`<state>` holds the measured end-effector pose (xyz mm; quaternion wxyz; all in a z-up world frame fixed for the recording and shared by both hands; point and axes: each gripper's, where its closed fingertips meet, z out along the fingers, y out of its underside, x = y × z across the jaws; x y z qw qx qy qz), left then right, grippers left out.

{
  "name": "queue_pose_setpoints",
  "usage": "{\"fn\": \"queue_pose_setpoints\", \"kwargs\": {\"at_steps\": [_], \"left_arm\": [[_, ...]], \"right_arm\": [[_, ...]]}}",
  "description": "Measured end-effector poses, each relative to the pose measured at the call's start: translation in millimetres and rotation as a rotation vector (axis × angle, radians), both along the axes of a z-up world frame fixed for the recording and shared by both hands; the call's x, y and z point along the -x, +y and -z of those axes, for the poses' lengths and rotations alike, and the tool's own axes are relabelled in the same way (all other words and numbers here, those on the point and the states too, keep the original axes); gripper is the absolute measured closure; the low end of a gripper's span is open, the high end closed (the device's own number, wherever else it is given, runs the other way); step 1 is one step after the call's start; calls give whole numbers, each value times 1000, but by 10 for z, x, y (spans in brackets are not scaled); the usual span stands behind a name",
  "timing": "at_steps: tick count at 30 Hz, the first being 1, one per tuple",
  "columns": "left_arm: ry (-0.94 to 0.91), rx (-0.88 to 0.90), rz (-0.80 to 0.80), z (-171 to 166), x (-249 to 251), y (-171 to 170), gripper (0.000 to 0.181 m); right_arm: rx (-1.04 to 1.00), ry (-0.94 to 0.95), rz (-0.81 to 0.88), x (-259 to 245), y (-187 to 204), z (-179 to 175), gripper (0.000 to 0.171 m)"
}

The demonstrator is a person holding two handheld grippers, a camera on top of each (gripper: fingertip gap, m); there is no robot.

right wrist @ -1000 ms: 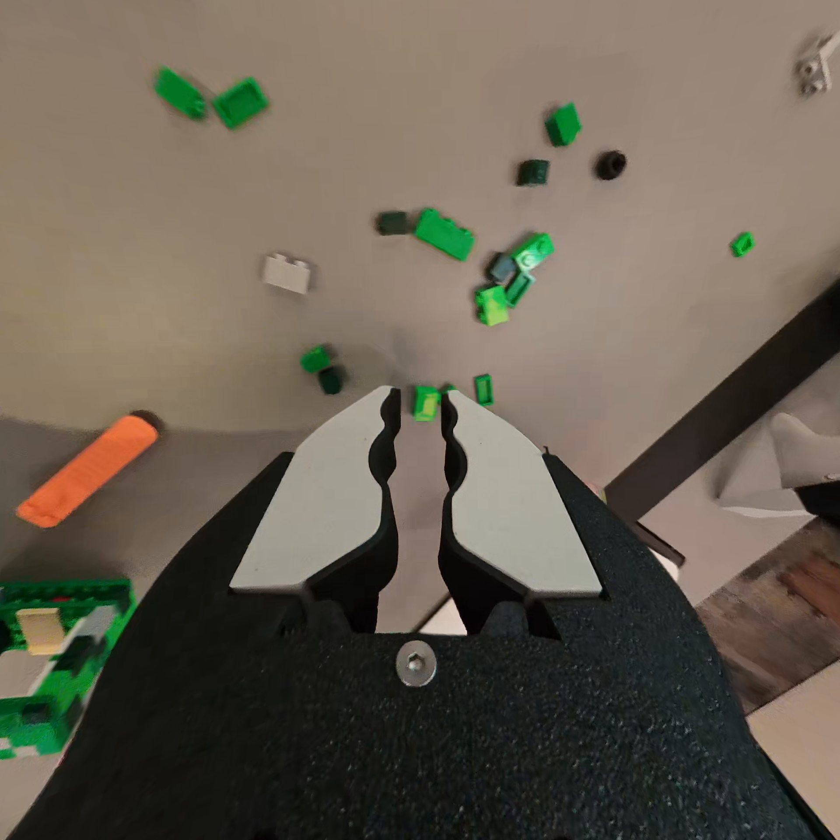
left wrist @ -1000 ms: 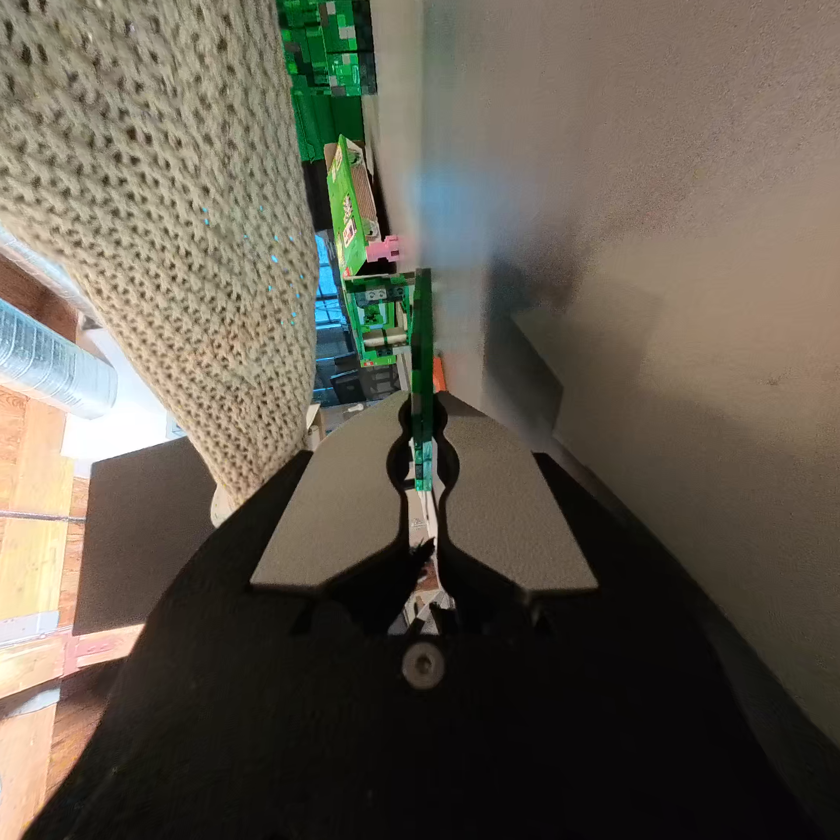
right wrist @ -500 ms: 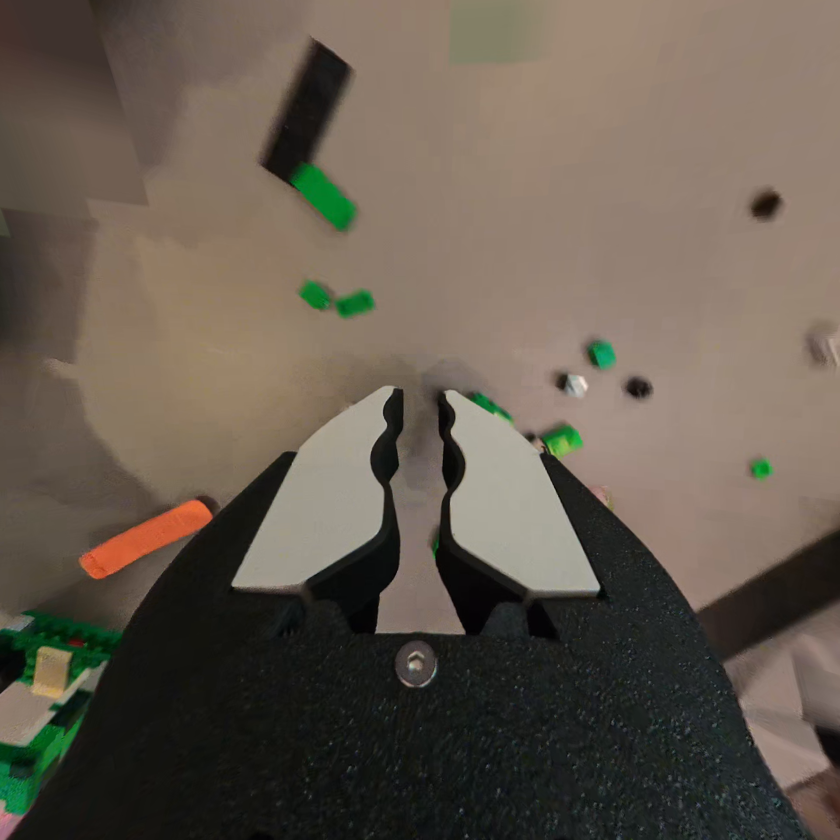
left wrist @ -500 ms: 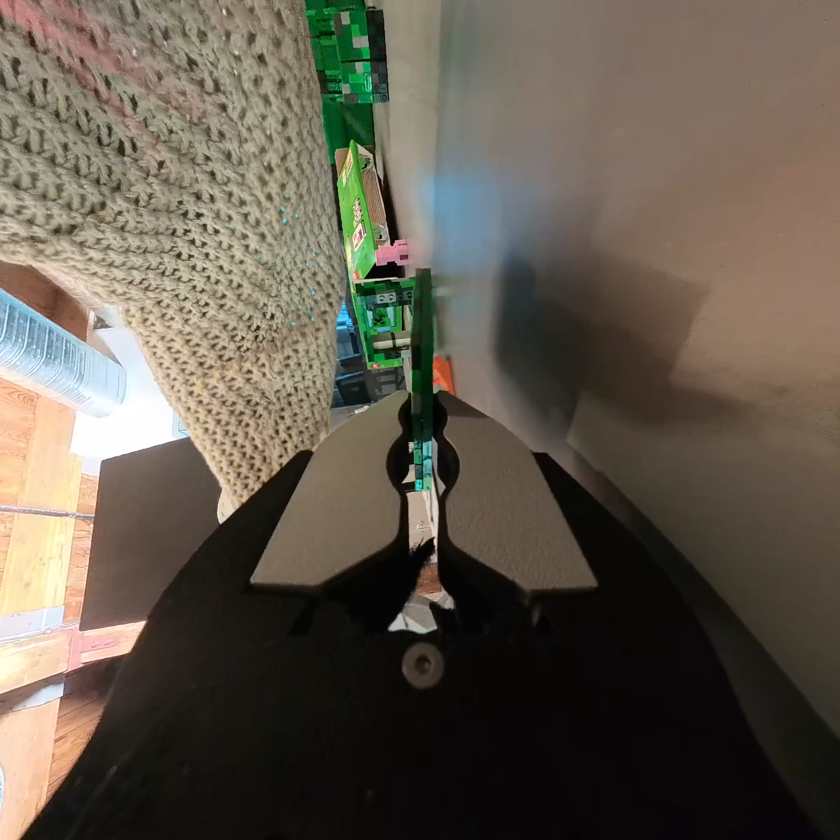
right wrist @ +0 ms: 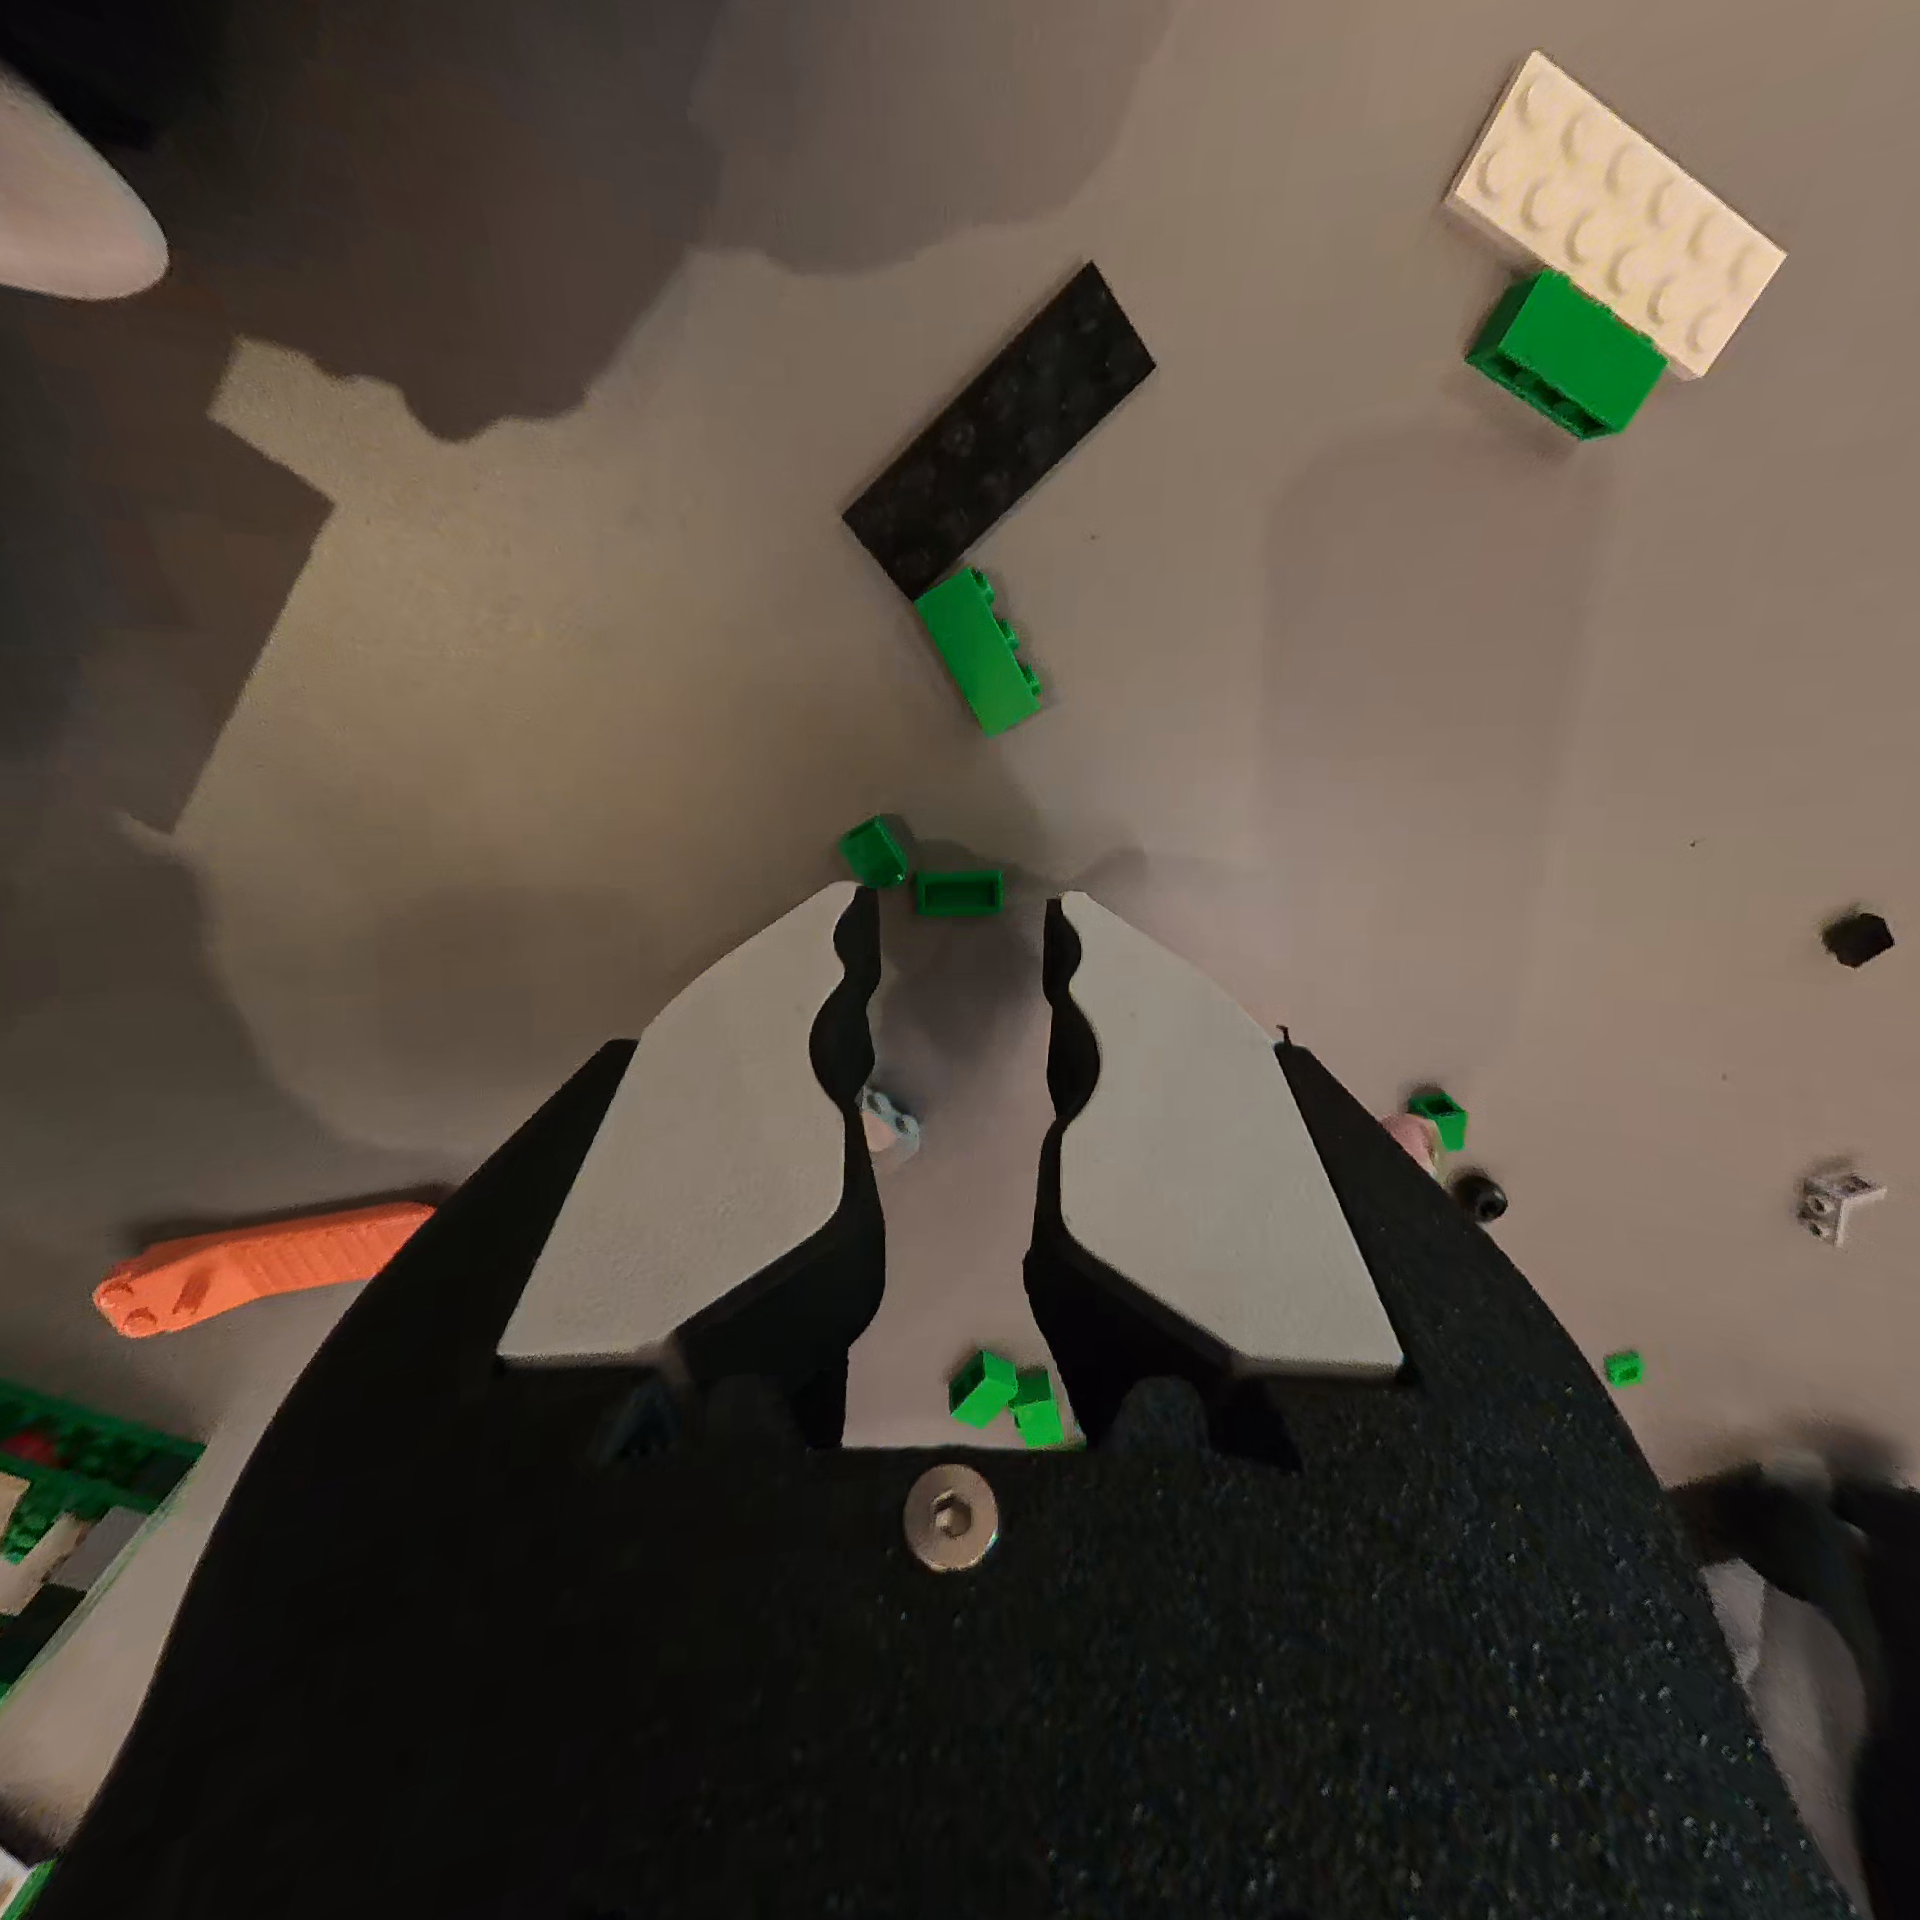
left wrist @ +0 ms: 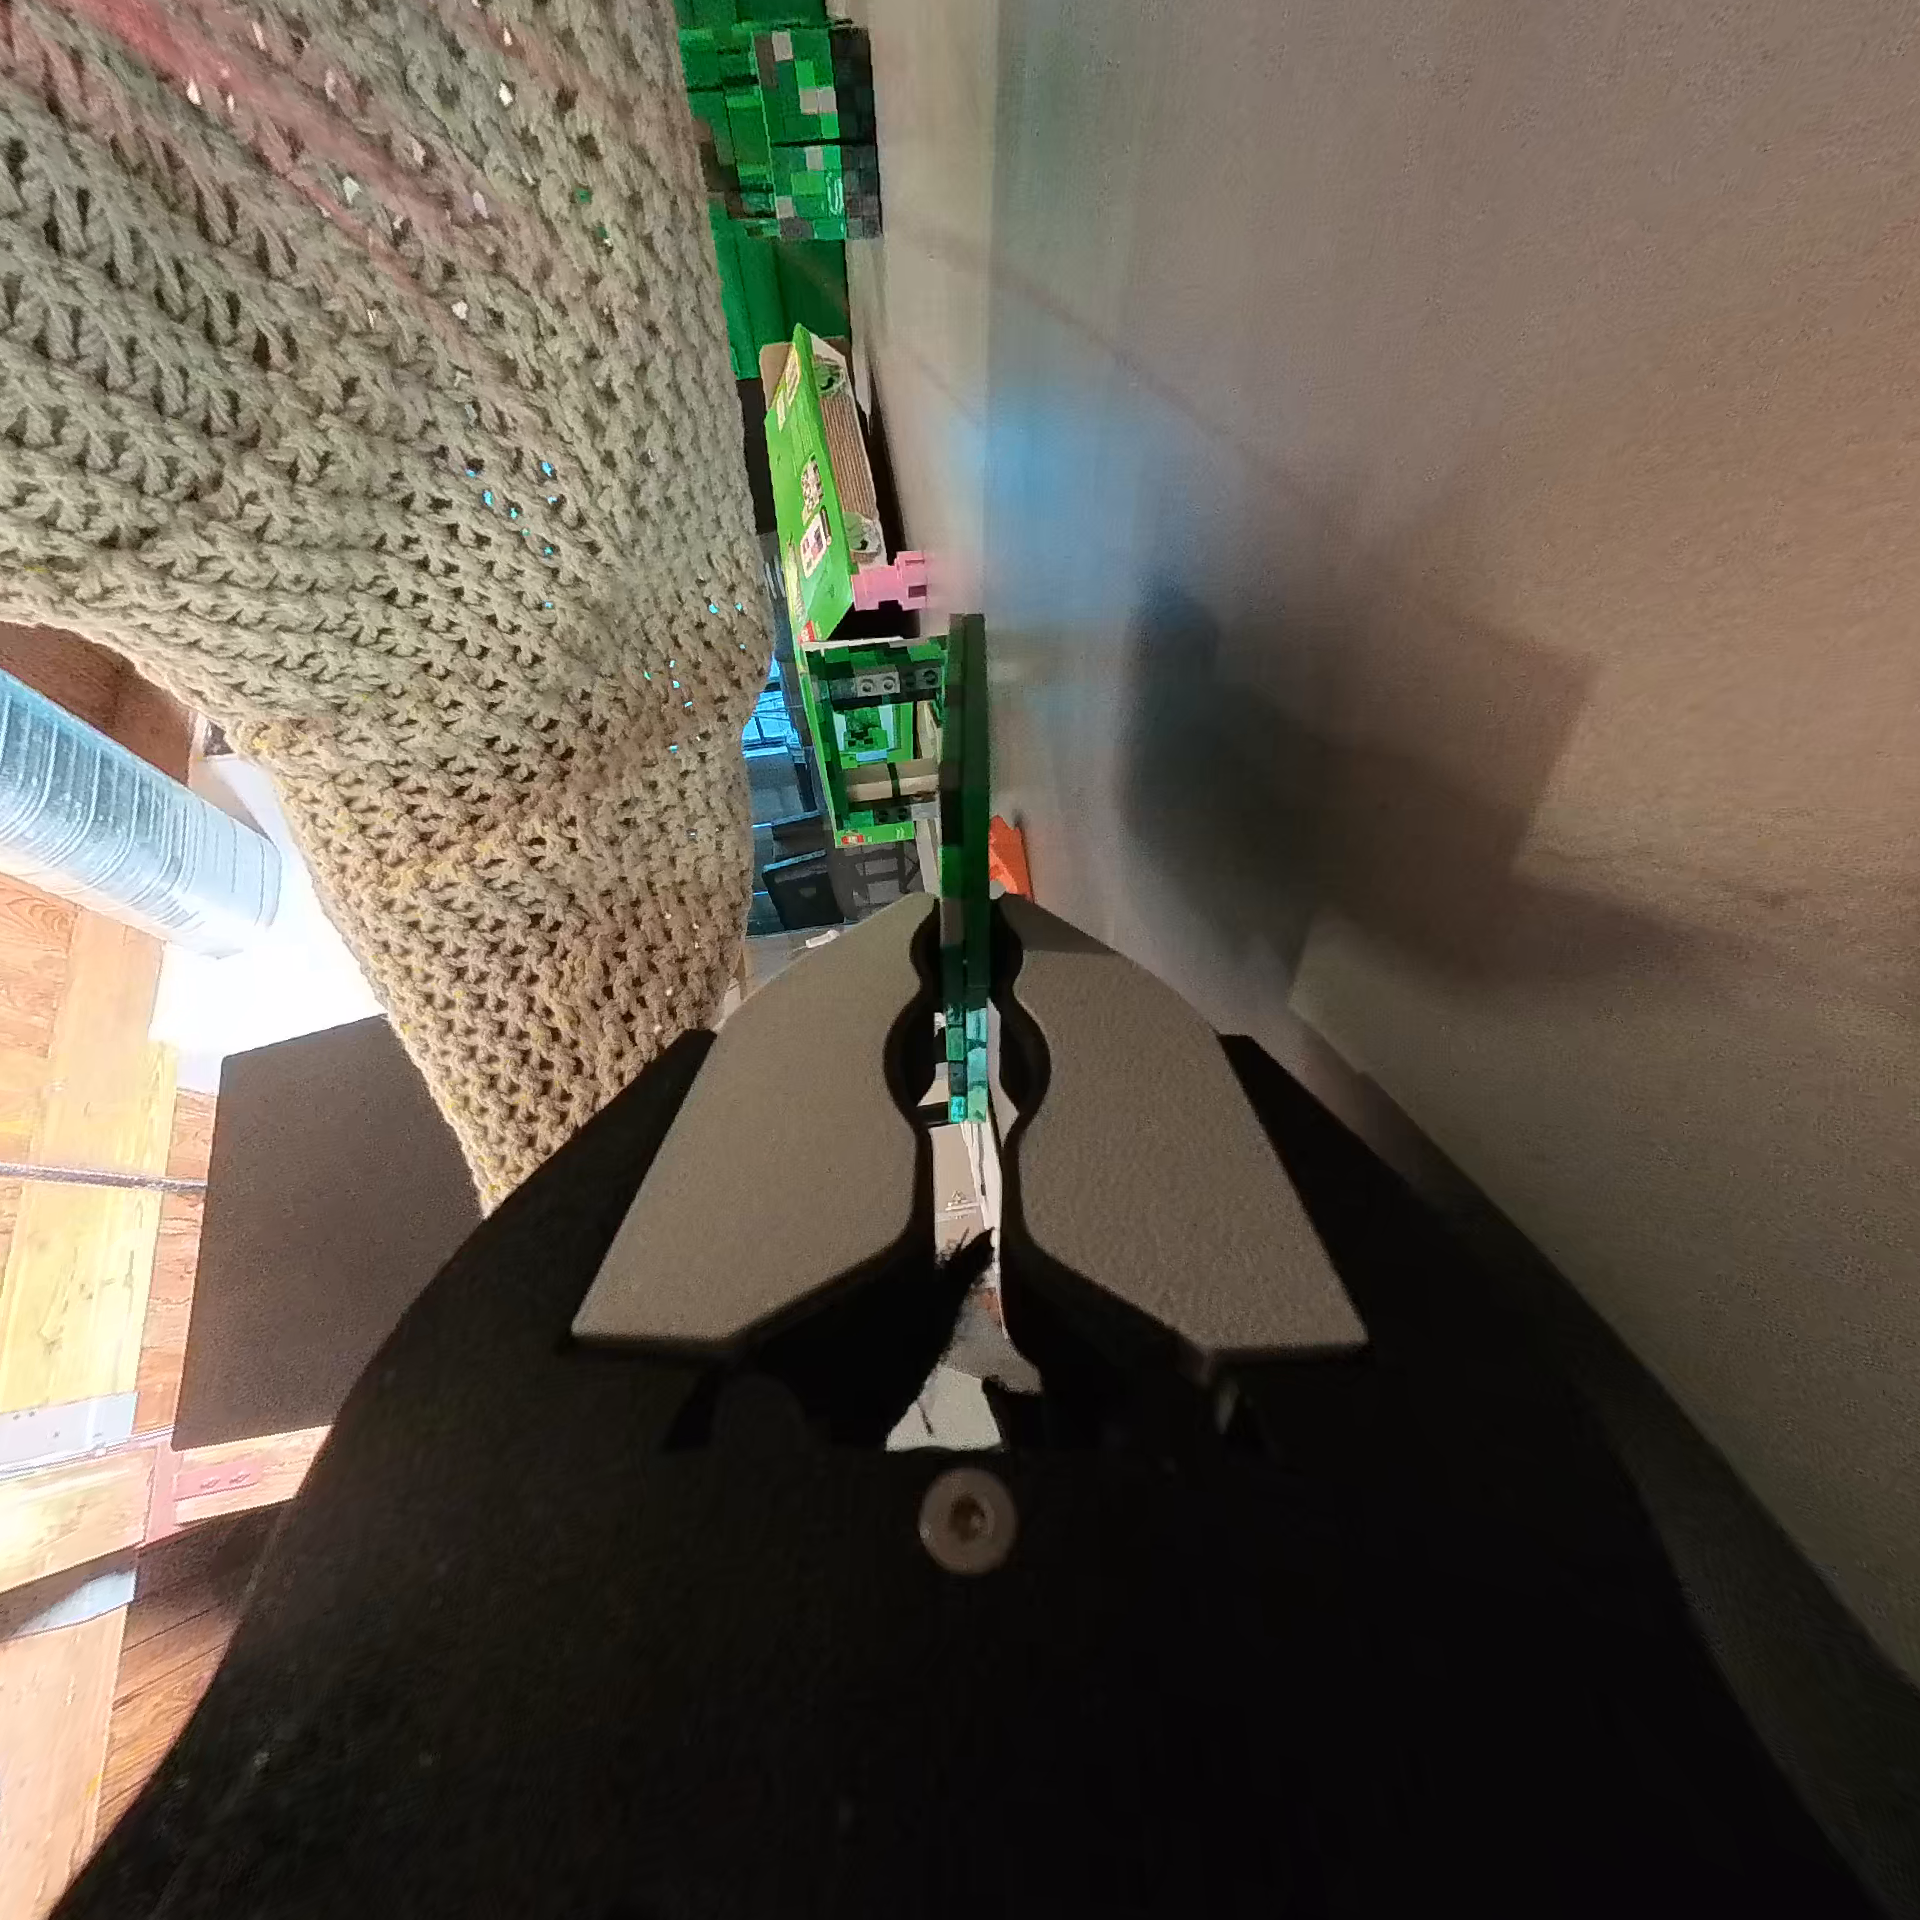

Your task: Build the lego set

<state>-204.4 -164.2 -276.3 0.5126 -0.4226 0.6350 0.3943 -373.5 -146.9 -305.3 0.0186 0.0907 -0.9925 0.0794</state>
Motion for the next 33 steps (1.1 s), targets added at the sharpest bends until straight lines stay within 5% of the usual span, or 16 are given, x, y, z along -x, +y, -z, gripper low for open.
{"fn": "queue_pose_setpoints", "kwargs": {"at_steps": [33], "left_arm": [[1,21,2,36,-8,-2,175]], "right_arm": [[-54,-40,2,4,34,75,148]]}}
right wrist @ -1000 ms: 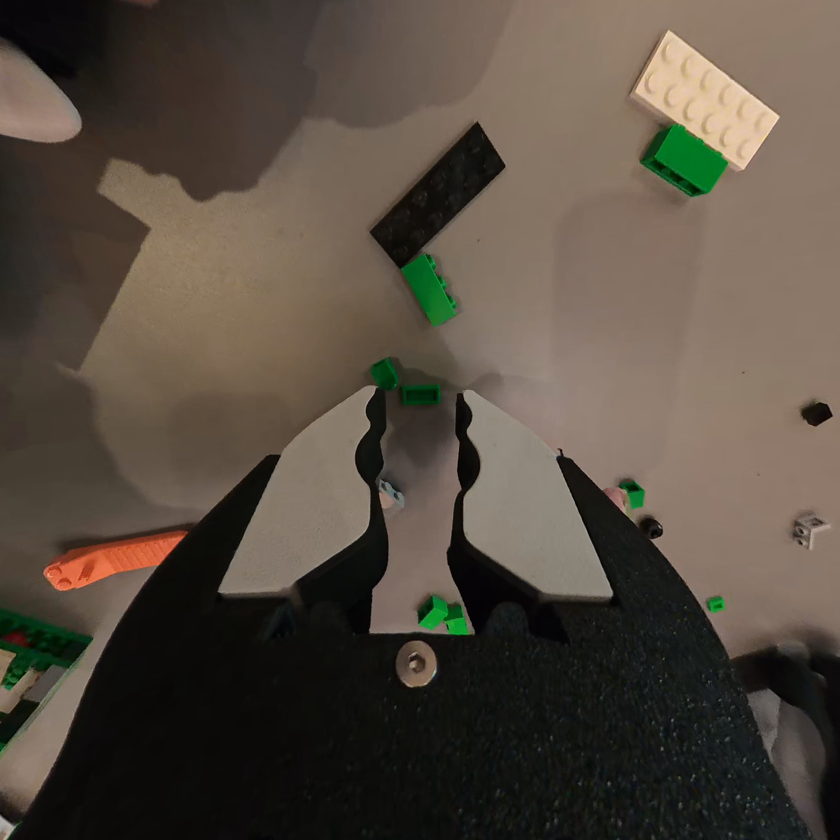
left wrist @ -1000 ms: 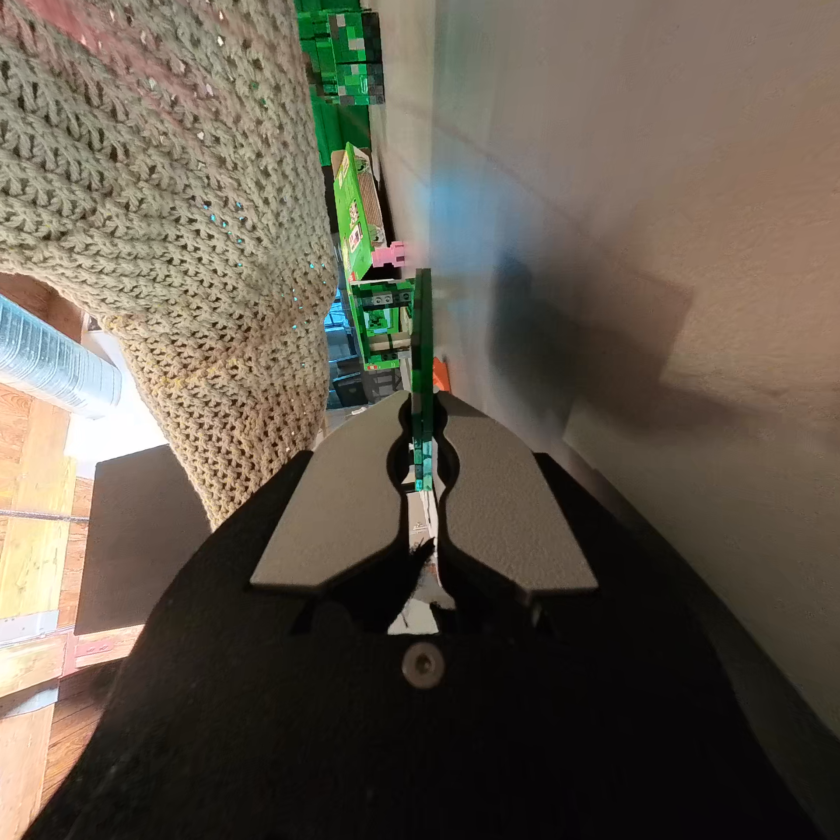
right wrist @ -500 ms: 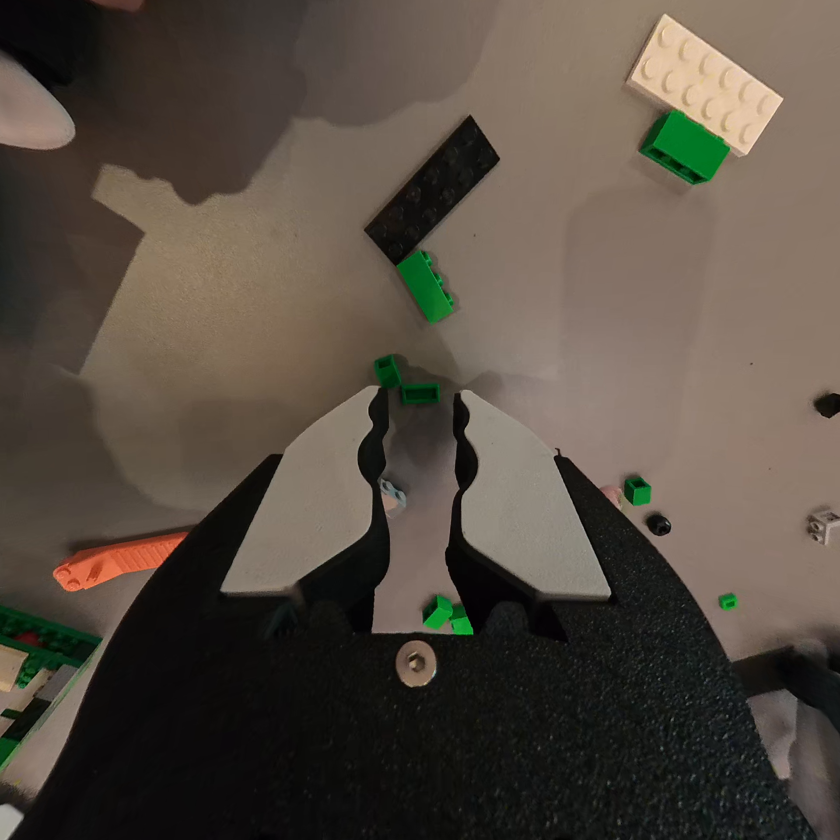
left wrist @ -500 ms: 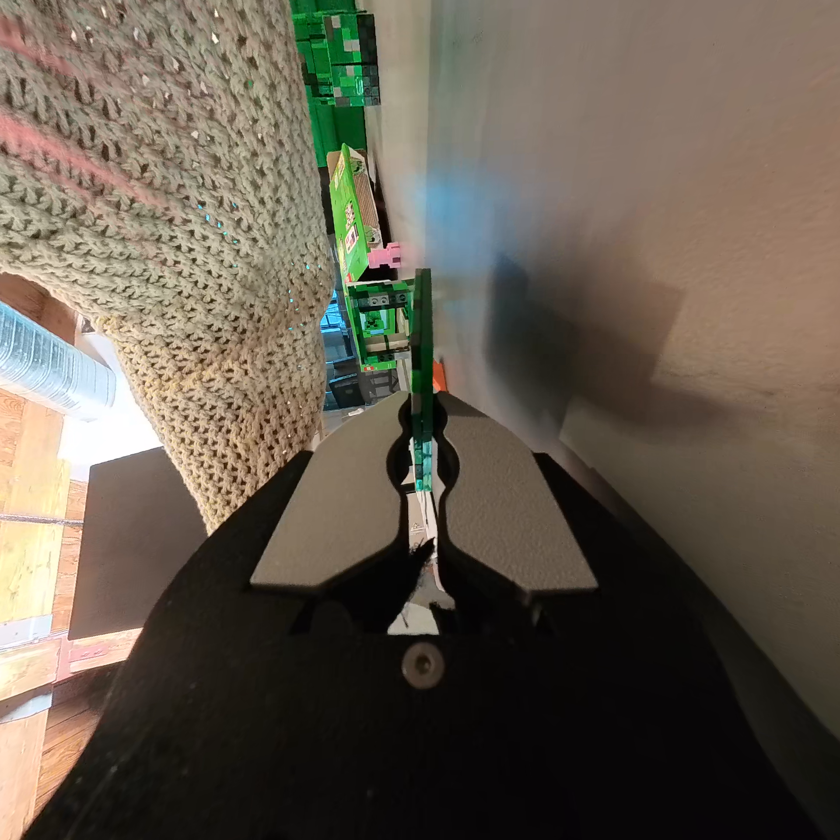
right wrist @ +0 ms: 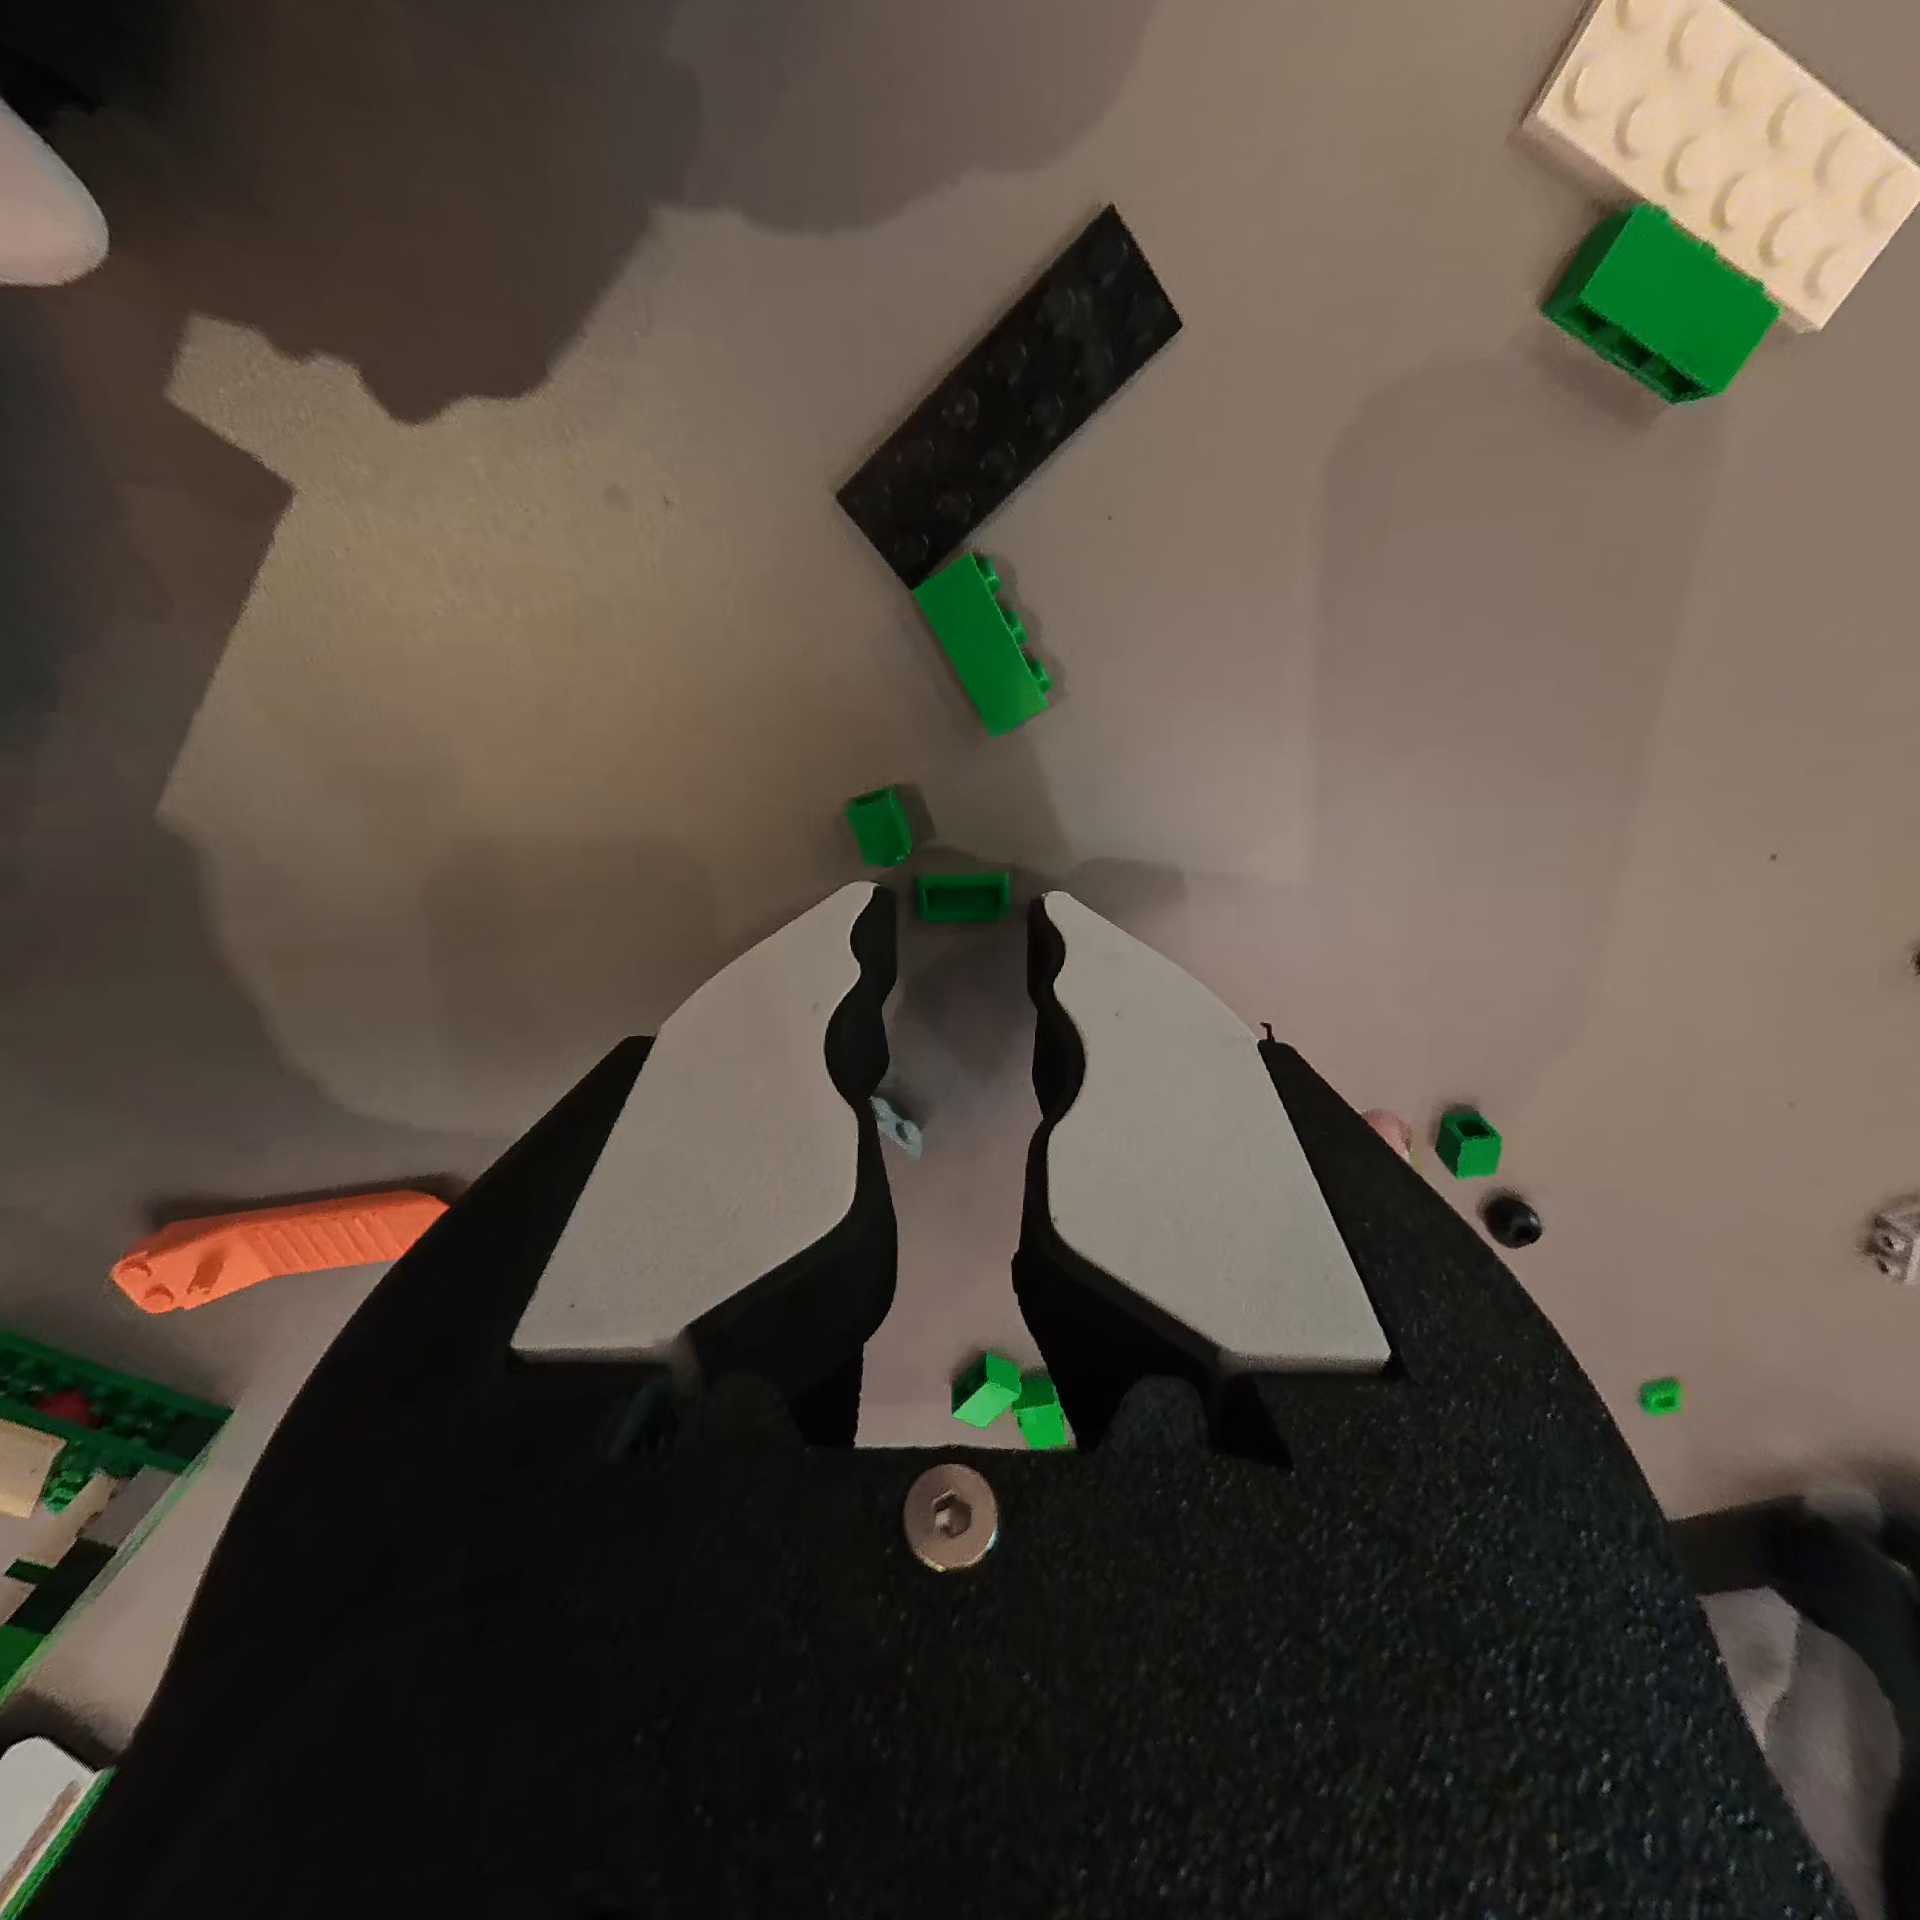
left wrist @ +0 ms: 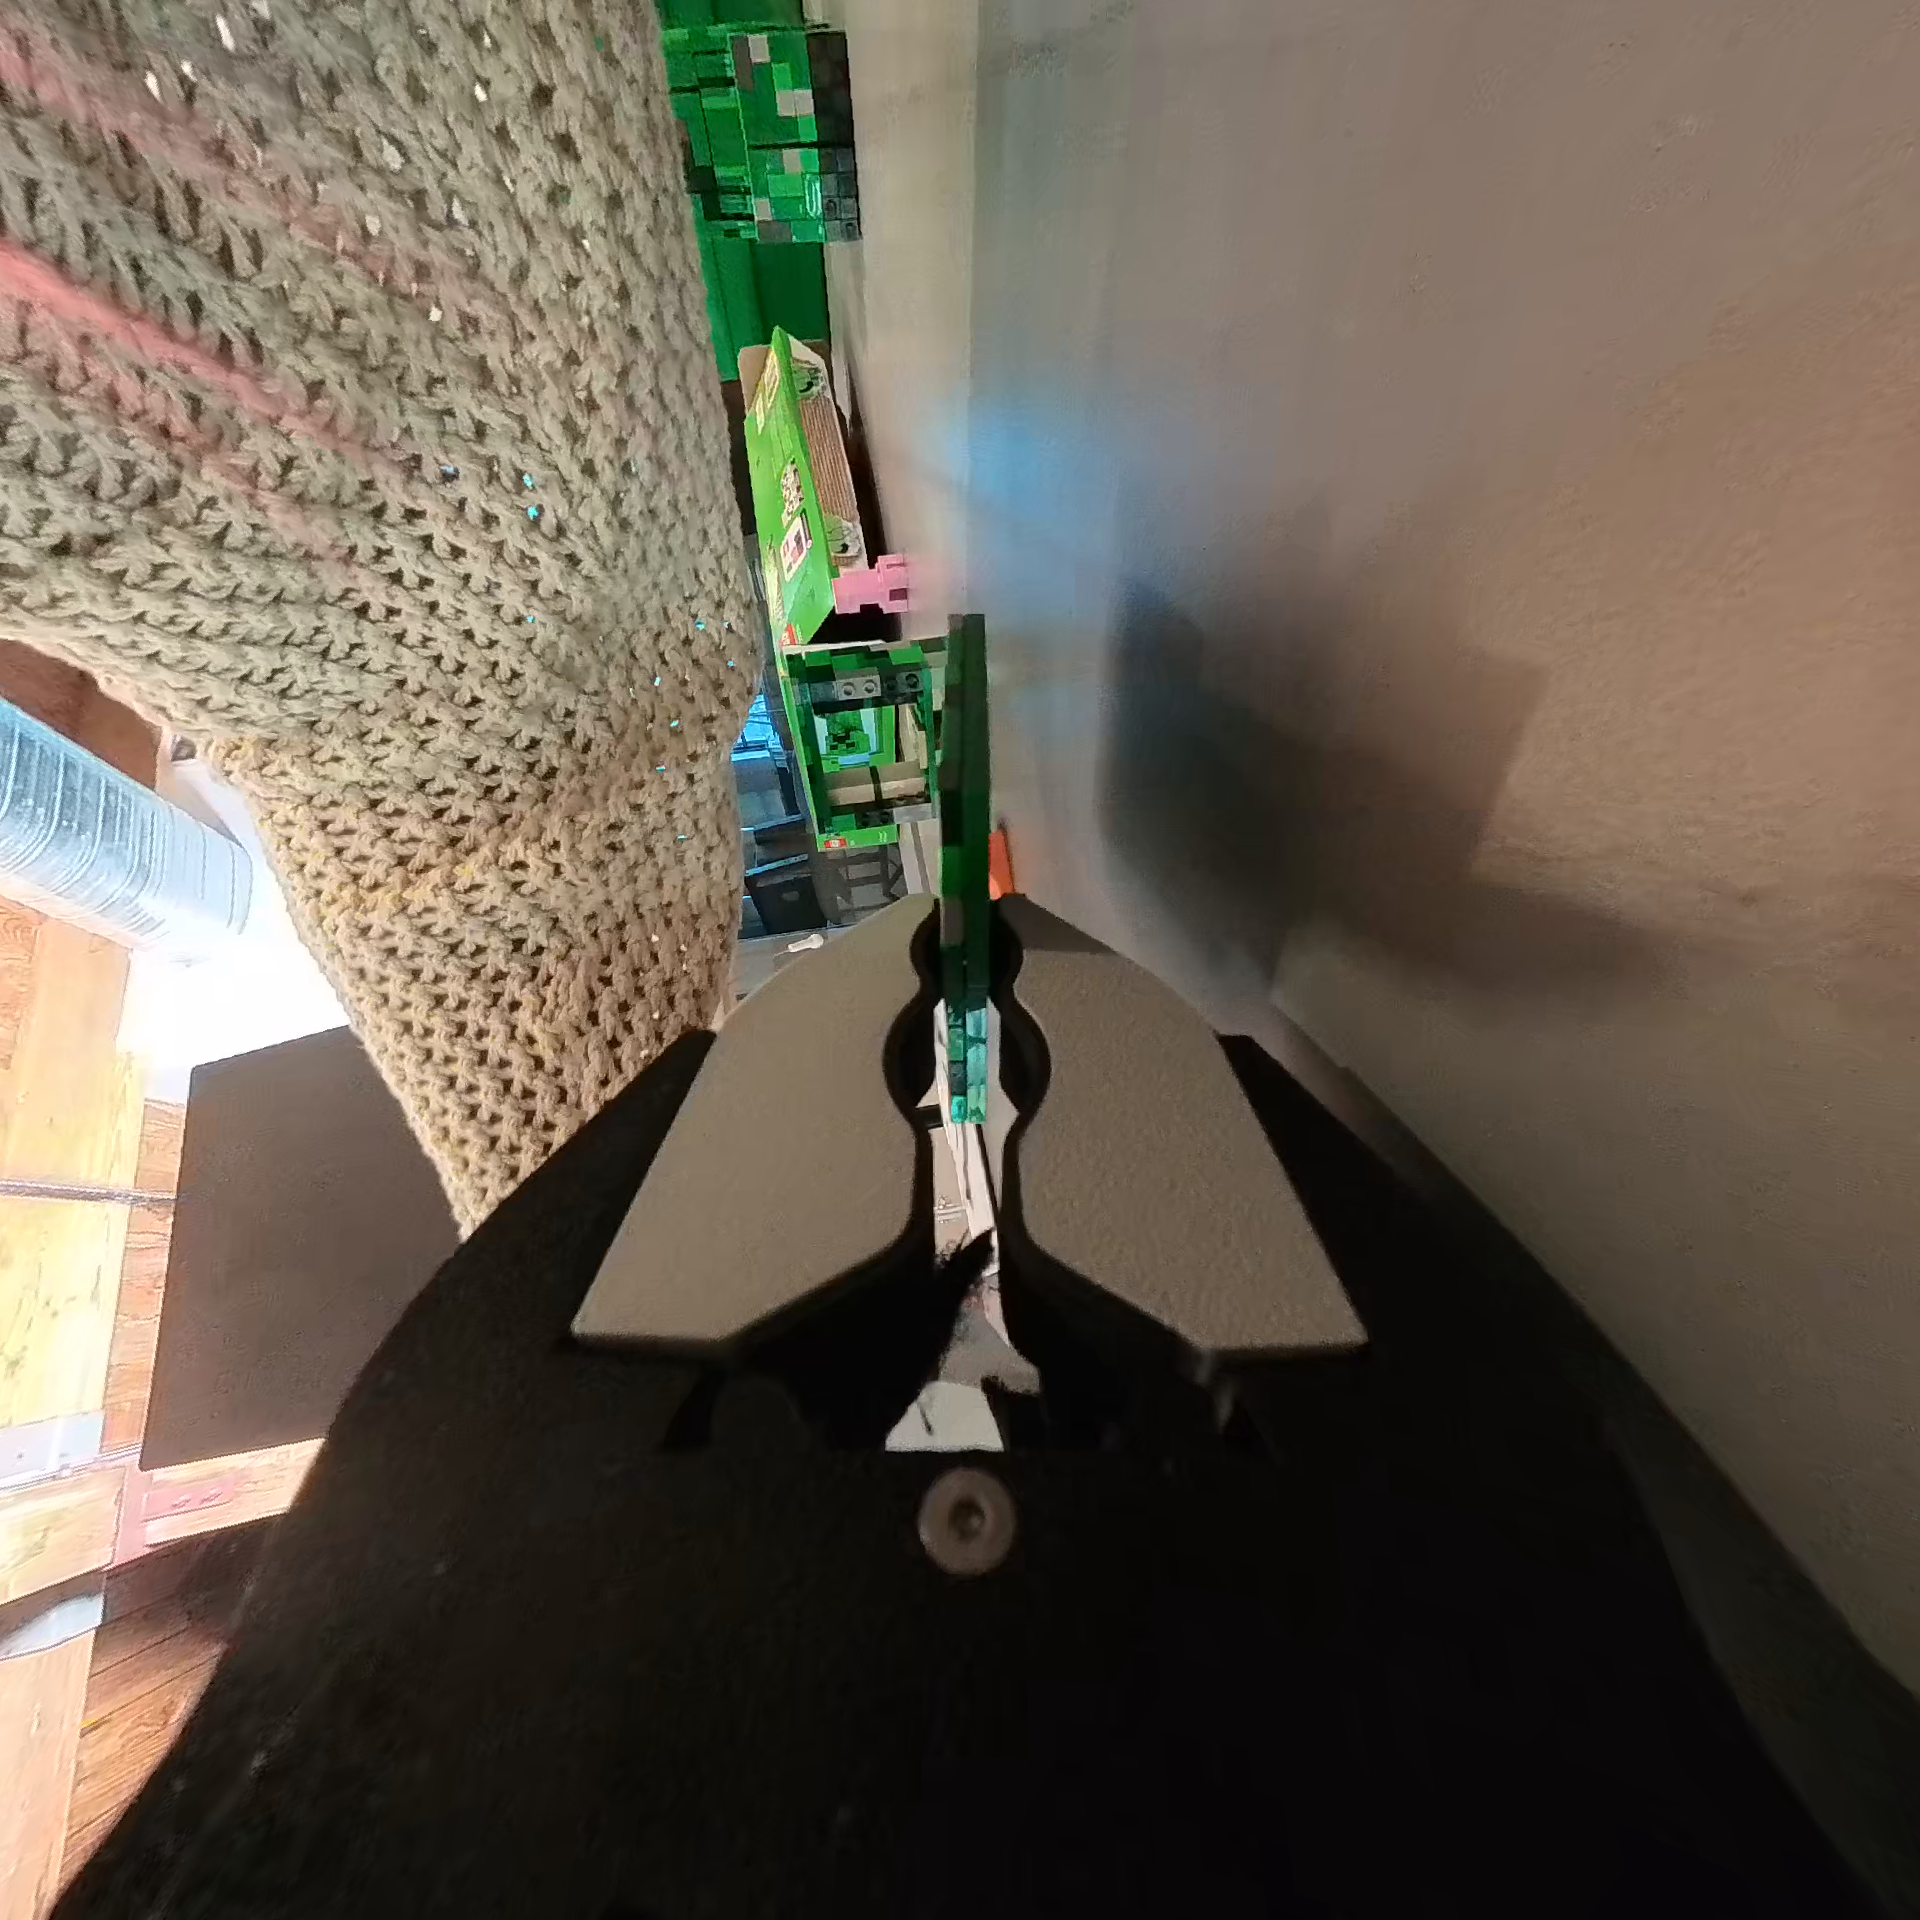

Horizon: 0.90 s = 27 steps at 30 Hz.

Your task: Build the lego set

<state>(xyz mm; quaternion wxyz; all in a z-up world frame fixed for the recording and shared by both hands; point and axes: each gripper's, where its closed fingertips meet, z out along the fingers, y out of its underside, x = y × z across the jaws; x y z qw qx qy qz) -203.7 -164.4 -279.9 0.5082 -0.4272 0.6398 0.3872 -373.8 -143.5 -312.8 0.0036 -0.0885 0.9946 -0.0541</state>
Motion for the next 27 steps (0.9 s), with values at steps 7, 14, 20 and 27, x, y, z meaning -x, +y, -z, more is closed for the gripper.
{"fn": "queue_pose_setpoints", "kwargs": {"at_steps": [7,14,20,27], "left_arm": [[-13,5,-7,0,15,4,175],[-28,3,-19,-19,55,15,175],[-16,-7,-14,-30,36,9,175],[-2,4,-9,-4,16,5,175]], "right_arm": [[-14,10,27,17,-21,0,156],[81,203,124,20,-101,-299,155],[195,267,238,-404,-138,-573,156],[68,121,306,-893,109,-136,156]]}}
